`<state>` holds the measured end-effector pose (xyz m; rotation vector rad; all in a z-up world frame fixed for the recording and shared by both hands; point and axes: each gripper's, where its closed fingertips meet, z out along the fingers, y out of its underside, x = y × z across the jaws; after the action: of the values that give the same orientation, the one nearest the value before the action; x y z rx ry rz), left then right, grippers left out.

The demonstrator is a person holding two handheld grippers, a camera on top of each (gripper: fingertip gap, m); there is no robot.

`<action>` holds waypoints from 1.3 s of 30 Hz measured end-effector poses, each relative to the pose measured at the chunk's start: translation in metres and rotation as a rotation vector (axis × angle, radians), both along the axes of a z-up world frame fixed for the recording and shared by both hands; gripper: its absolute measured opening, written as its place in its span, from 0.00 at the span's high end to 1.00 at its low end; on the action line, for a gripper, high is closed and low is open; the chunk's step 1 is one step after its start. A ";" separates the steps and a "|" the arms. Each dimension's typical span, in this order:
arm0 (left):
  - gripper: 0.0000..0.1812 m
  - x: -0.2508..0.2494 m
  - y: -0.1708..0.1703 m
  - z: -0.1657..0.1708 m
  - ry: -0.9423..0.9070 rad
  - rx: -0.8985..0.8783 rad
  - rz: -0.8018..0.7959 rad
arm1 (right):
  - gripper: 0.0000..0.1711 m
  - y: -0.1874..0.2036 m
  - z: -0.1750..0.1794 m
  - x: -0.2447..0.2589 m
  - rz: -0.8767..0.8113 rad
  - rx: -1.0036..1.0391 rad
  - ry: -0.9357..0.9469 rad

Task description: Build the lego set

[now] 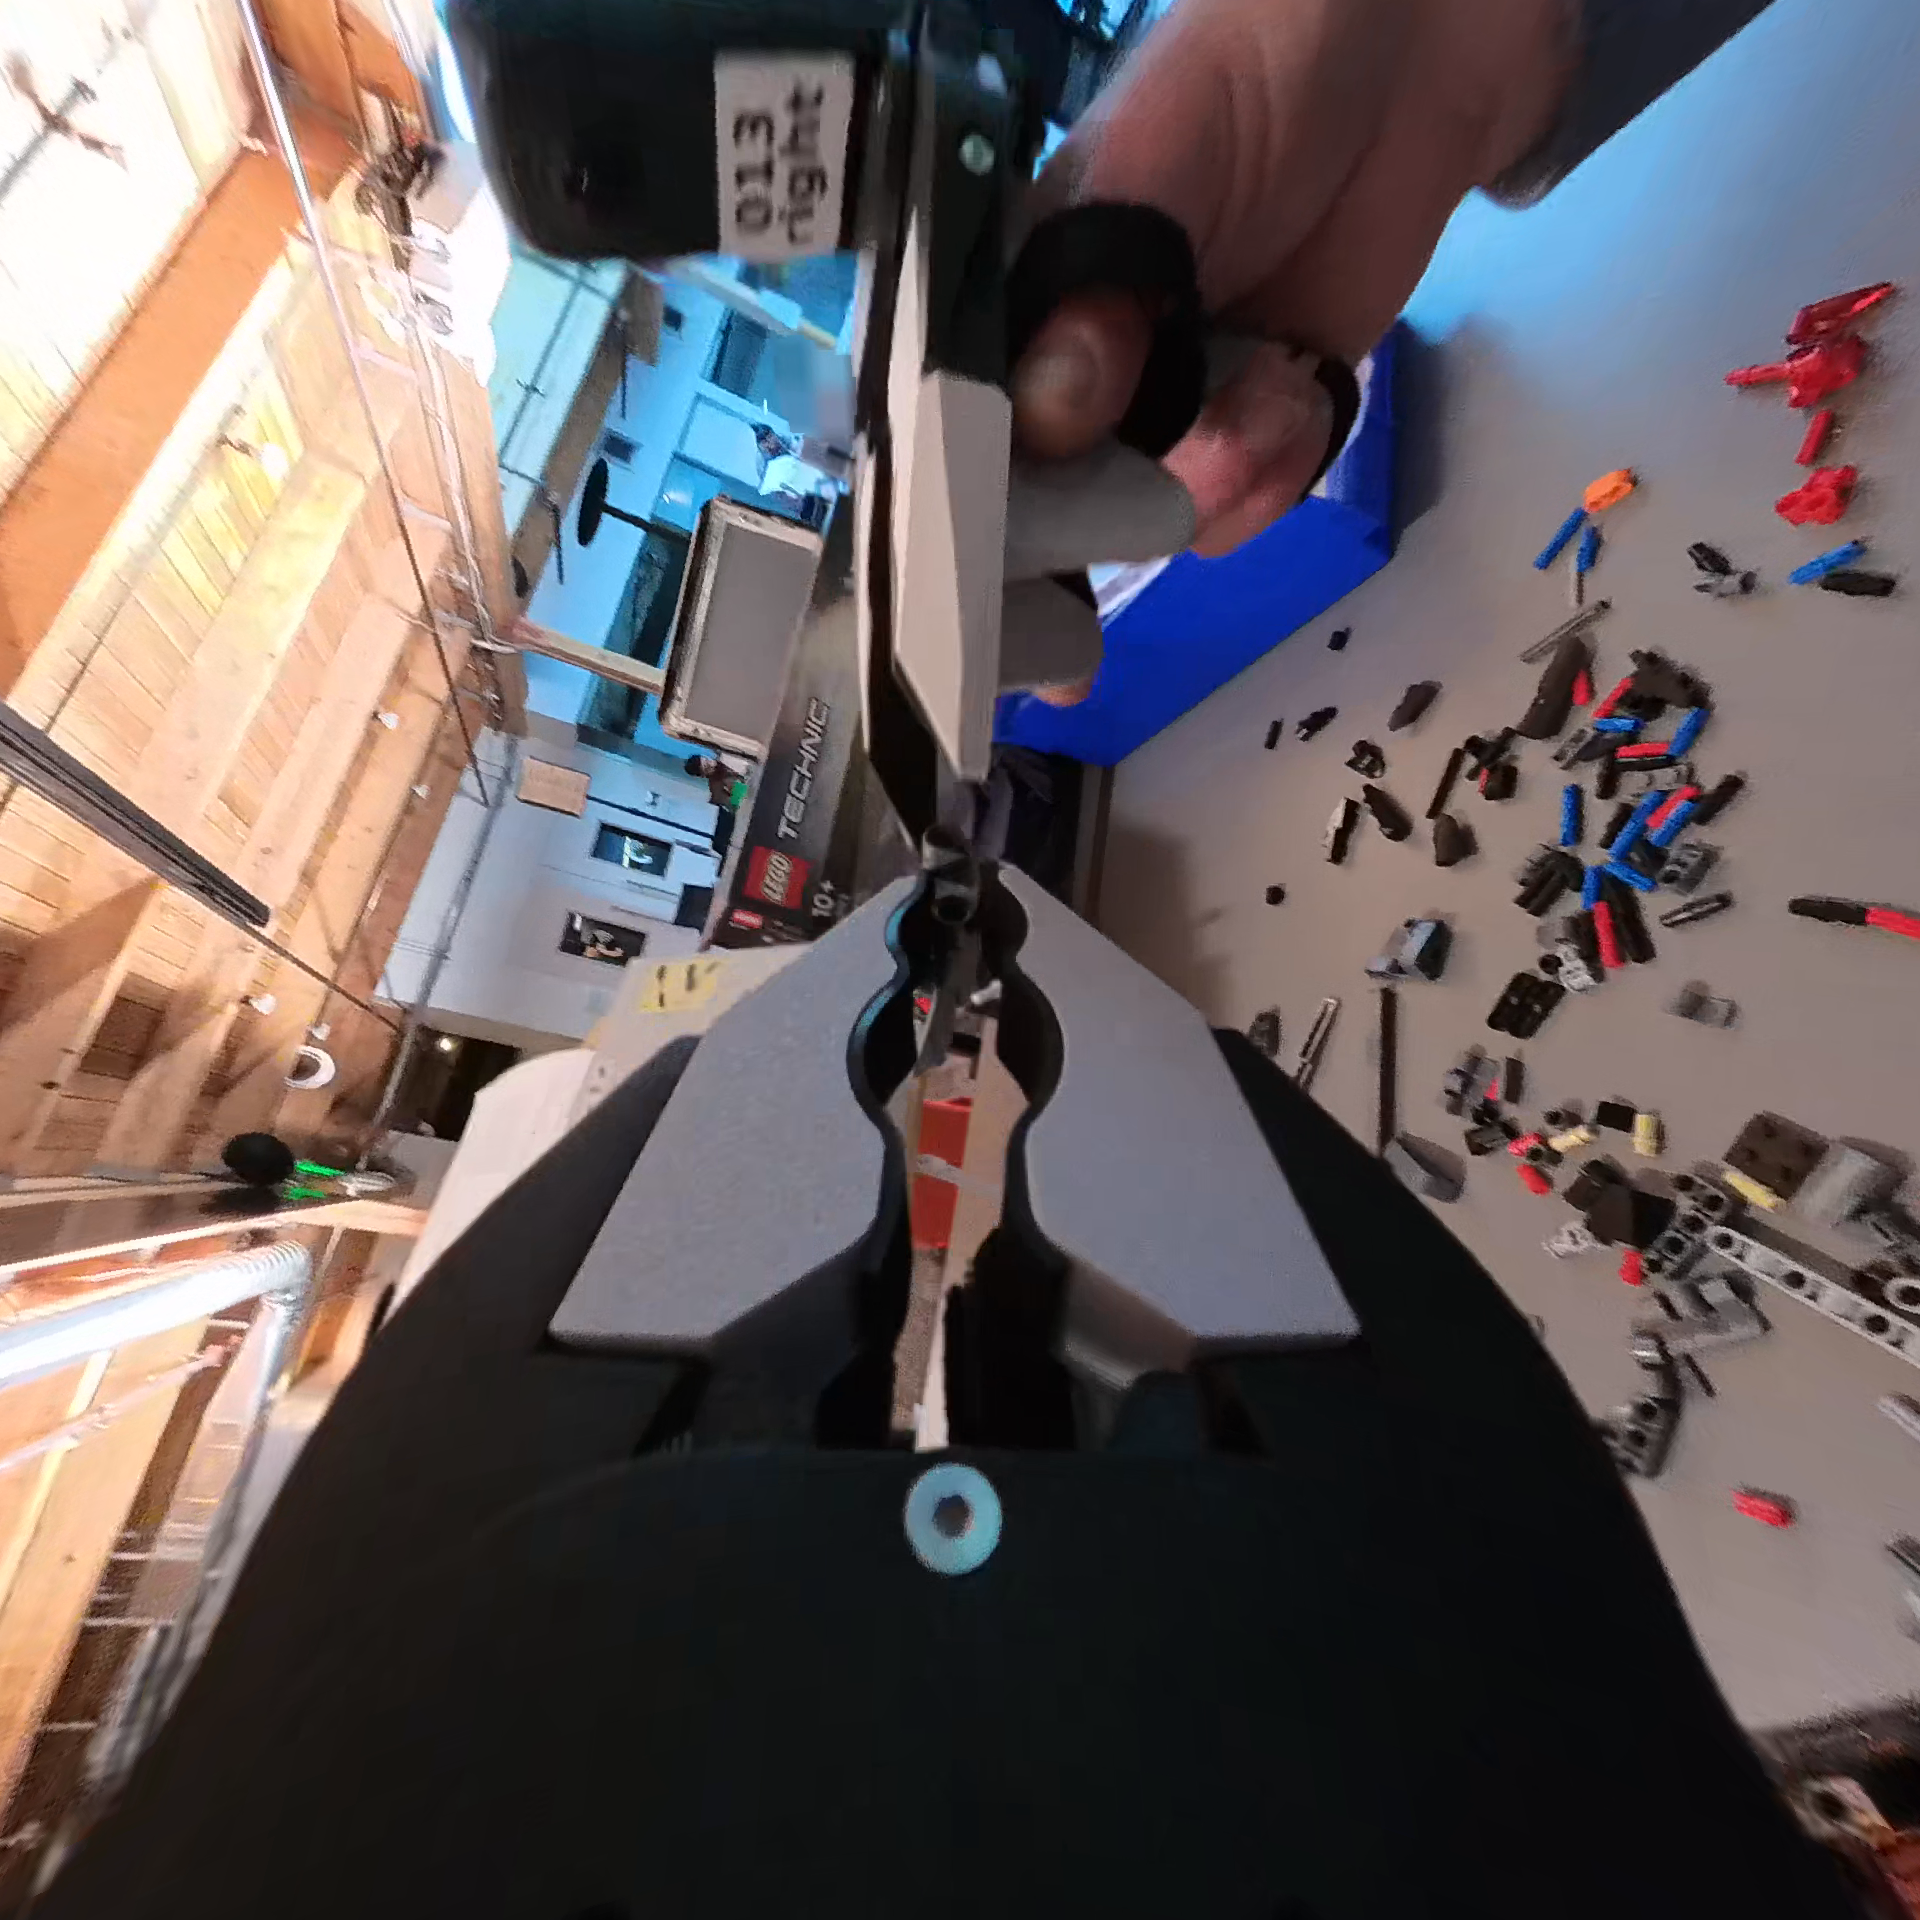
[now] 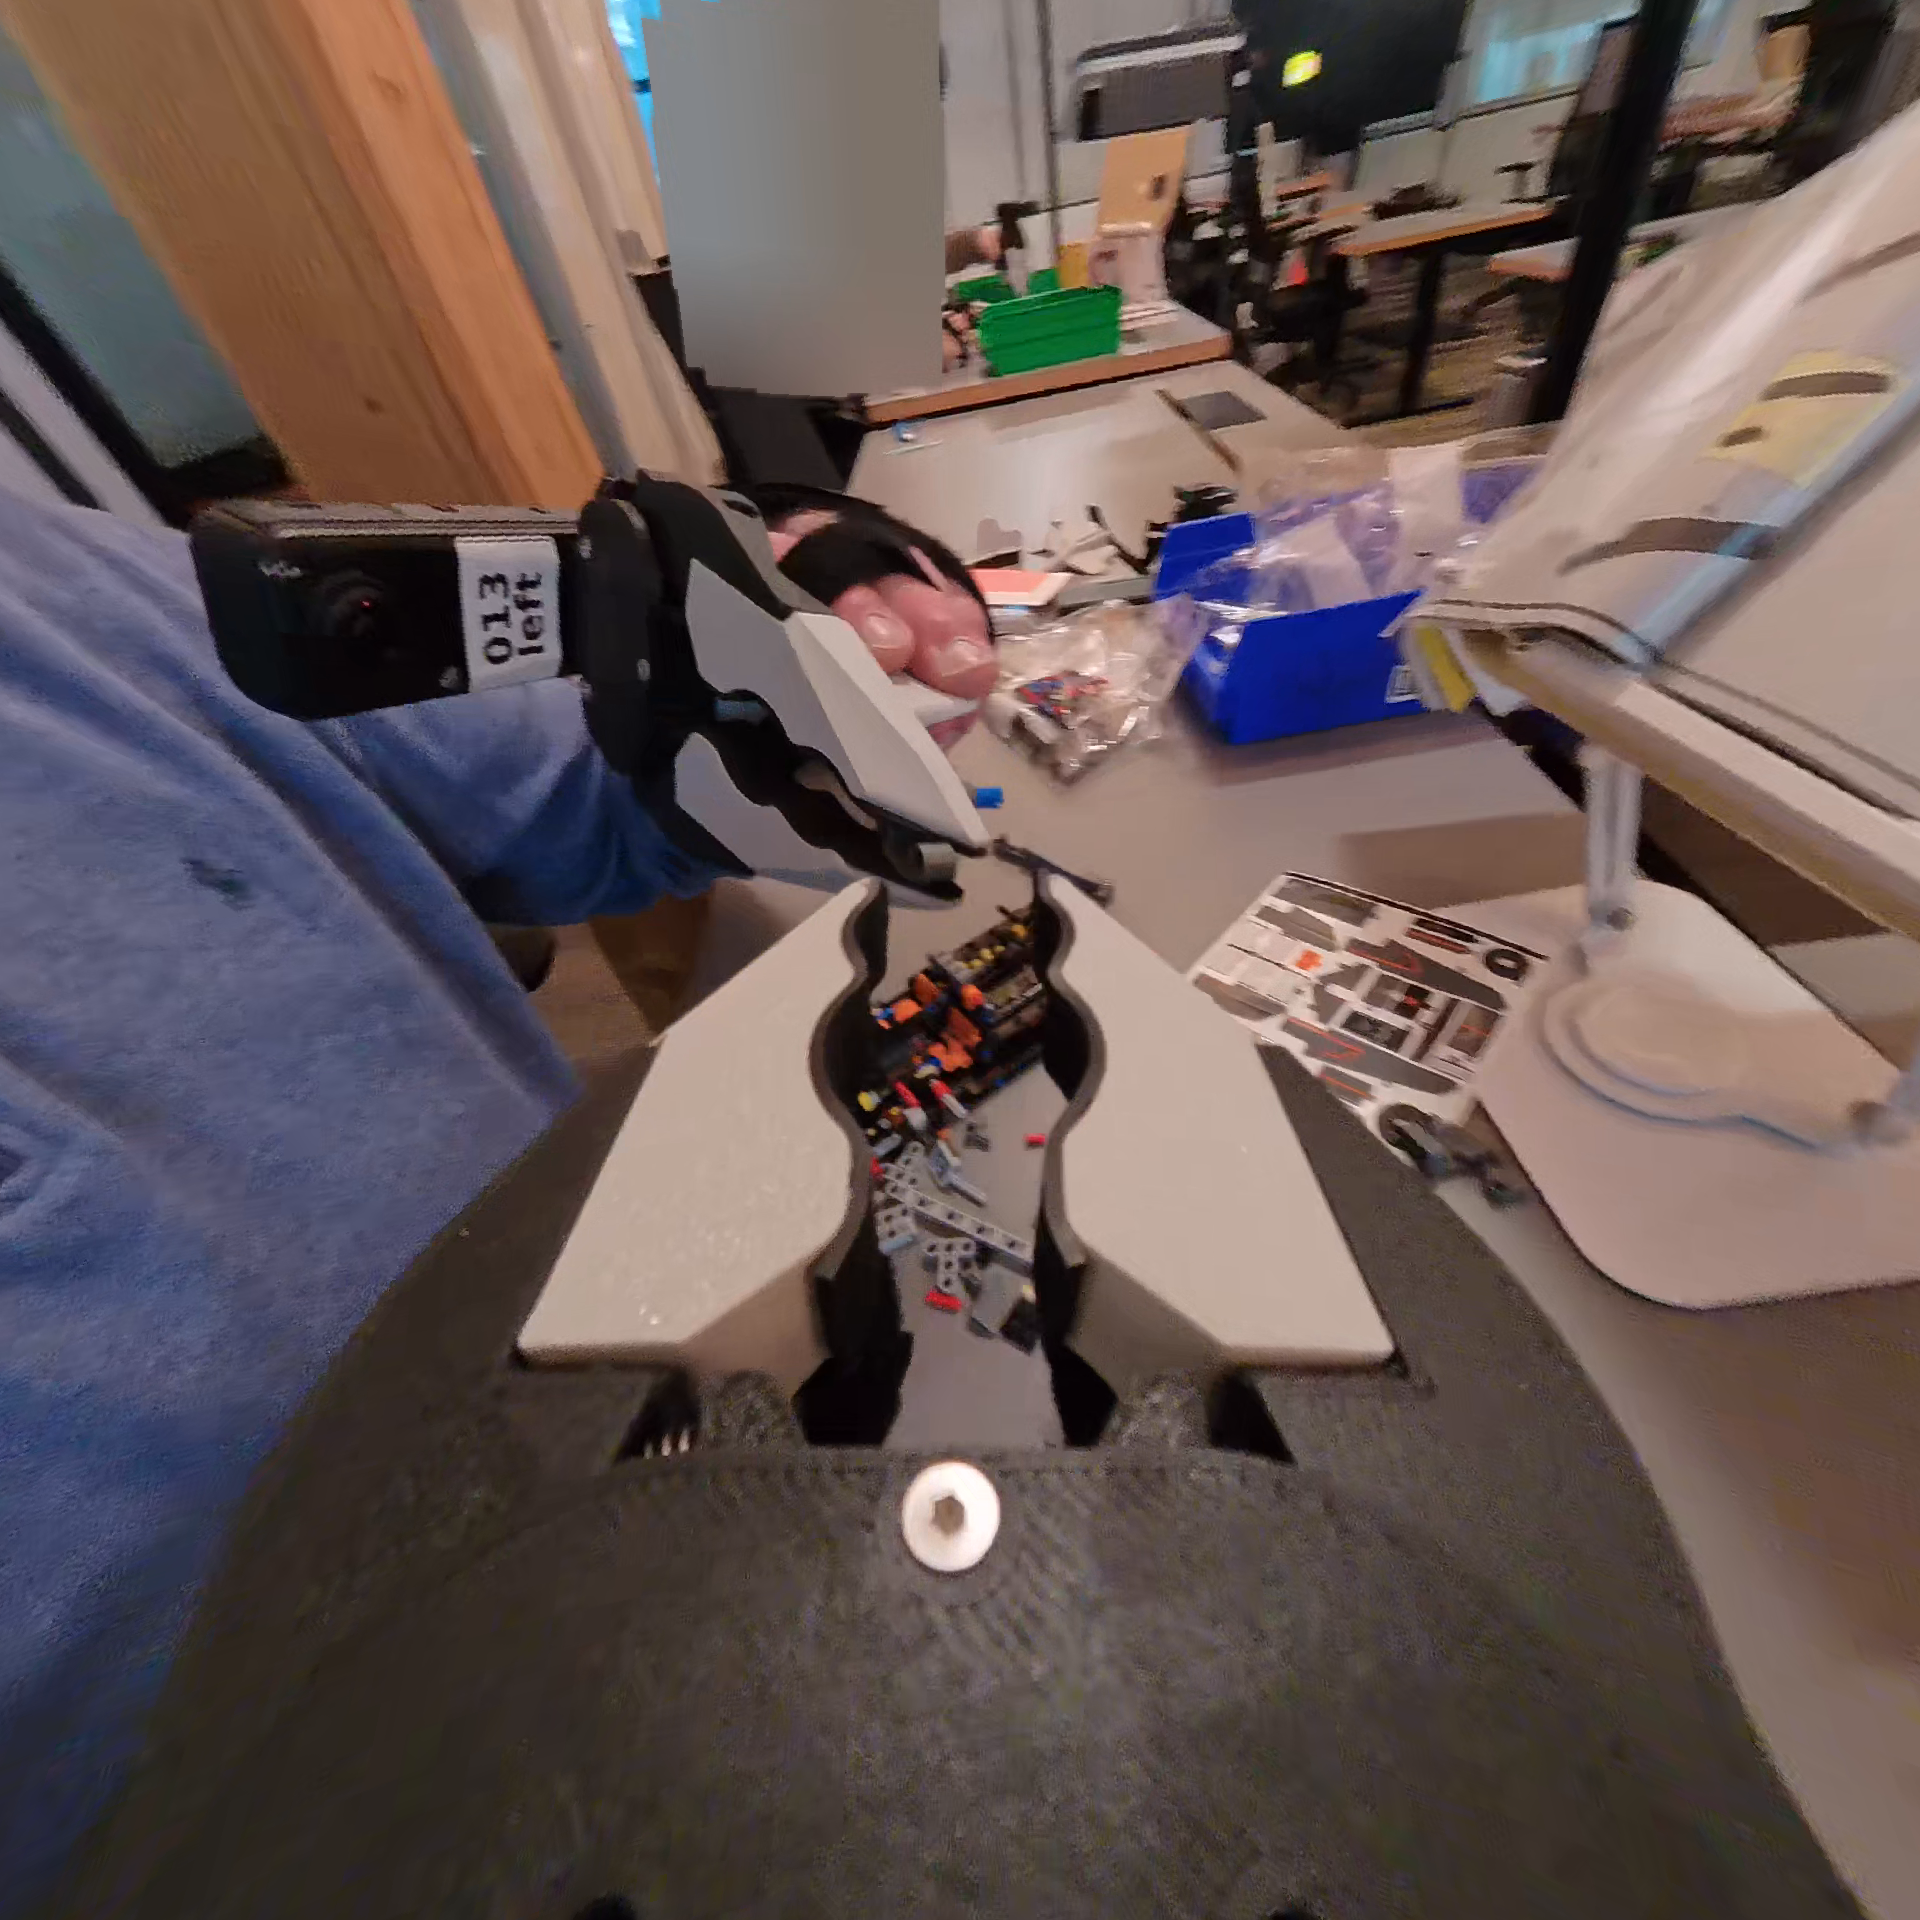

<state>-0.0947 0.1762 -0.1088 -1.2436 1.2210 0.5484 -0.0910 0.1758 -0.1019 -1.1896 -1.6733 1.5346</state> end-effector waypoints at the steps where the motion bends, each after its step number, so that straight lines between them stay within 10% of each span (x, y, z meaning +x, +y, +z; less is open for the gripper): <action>1: 0.97 -0.003 -0.001 -0.004 -0.015 -0.023 0.010 | 0.84 0.007 -0.002 0.005 -0.040 0.022 0.007; 16: 0.97 -0.075 0.005 -0.085 -0.076 -0.251 0.210 | 1.00 0.057 -0.158 0.138 -0.336 0.422 -0.461; 39: 0.97 -0.125 0.003 -0.126 -0.159 -0.306 0.241 | 0.99 0.005 -0.238 -0.017 -0.086 0.529 -0.518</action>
<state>-0.2196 0.1792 -0.2349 -1.6757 1.0535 0.4362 -0.1081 0.1805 -0.3399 -1.3966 -2.1403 0.6772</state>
